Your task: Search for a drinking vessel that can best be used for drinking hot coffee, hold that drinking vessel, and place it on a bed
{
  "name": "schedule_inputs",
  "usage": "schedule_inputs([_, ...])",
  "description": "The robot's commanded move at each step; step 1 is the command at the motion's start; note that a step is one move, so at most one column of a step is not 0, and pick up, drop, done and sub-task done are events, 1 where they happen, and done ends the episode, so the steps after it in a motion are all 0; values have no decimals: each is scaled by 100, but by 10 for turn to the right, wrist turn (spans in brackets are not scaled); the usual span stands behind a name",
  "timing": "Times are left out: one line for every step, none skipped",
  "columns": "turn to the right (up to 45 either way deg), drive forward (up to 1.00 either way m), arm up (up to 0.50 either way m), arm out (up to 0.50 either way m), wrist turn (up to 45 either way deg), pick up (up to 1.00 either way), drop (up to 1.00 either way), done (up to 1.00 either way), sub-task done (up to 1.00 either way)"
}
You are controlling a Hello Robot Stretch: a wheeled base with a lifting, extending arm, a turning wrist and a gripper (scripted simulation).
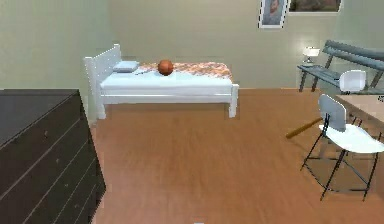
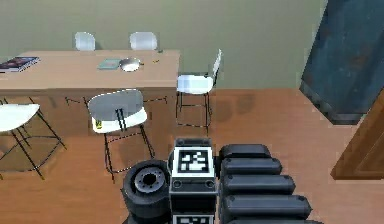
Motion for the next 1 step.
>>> schedule_inputs([-30,0,0,0,0,0,0,0,0])
